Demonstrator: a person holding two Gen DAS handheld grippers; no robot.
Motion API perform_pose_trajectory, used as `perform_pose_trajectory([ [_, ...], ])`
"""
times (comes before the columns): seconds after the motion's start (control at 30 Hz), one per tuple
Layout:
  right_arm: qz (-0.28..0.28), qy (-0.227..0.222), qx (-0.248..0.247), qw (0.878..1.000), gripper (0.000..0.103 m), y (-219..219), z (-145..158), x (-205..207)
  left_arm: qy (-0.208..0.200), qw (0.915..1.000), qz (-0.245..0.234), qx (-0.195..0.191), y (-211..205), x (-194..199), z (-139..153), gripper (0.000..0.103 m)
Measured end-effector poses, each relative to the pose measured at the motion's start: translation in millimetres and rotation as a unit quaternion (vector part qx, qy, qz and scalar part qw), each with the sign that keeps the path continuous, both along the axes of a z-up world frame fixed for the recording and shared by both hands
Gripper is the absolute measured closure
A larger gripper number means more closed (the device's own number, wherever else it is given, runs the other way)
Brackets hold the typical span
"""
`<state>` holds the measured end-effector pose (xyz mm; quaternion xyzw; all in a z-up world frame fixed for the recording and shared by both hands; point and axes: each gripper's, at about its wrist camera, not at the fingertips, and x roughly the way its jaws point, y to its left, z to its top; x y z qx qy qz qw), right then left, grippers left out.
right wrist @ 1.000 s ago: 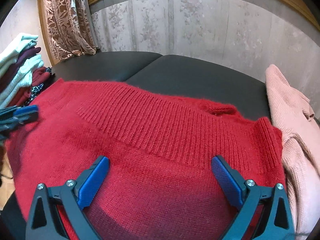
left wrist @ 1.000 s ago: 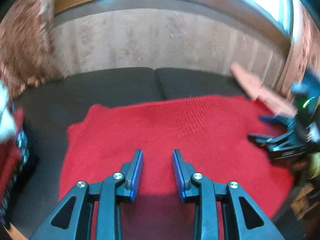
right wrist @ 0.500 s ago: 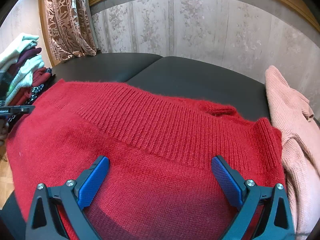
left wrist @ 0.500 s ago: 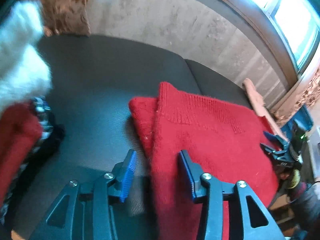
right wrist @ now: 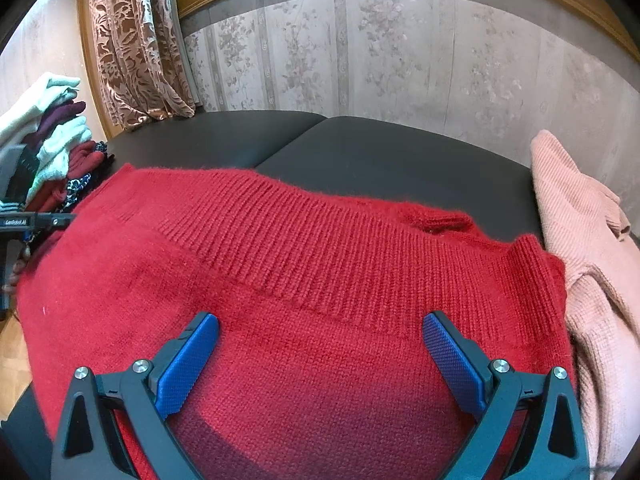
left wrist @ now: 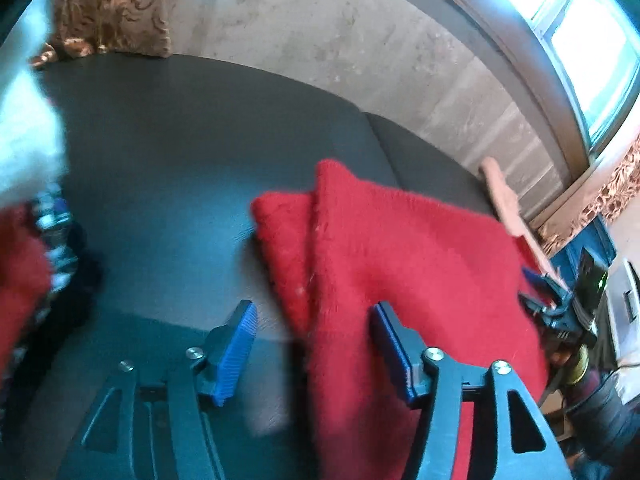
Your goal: Fold clothes
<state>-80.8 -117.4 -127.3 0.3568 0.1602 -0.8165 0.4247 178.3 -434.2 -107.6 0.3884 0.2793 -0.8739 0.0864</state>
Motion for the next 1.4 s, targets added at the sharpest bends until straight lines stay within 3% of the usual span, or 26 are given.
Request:
perform_pose_trajectory([
  [0.07,0.0,-0.001,-0.001,1.0,0.0,1,0,0,-0.001,0.9998,-0.019,0.001,4,-8,-1,0.042],
  [0.17,0.0,-0.005,-0.005,1.0,0.0,1,1,0,-0.003,0.9993,-0.034,0.014,8,-16,-2,0.075],
  [0.3,0.007,-0.024,-0.01,1.0,0.0,3,3,-4,-0.017,0.9995,-0.015,-0.021,16,-12,11,0.089],
  [0.53,0.092,-0.081,0.001,0.992,0.005,37,38,-16,-0.04,0.9968,0.026,-0.065,-1,-14,39,0.091],
  [0.63,0.13,-0.1,0.015,0.986,0.005,58,47,-14,-0.041,0.9968,0.028,-0.062,-3,-18,51,0.091],
  [0.77,0.18,-0.111,0.049,0.976,0.004,59,48,-17,-0.04,0.9975,0.03,-0.051,-6,-22,68,0.091],
  [0.87,0.212,-0.145,0.1,0.961,0.004,51,27,-32,-0.038,0.9979,0.032,-0.042,-8,-26,81,0.091],
  [0.93,0.223,-0.156,0.137,0.952,0.002,51,6,-37,-0.023,0.9994,0.025,-0.01,-1,-27,91,0.091],
  [1.07,0.22,-0.162,0.094,0.957,0.0,58,-1,-42,0.015,0.9975,0.009,0.069,18,-28,114,0.091],
  [1.2,0.208,-0.143,0.06,0.966,0.0,69,-6,-38,0.054,0.9882,-0.009,0.143,41,-32,137,0.091],
  [1.4,0.187,-0.129,0.013,0.974,0.0,83,-11,-35,0.096,0.9721,-0.025,0.212,99,-72,163,0.091],
])
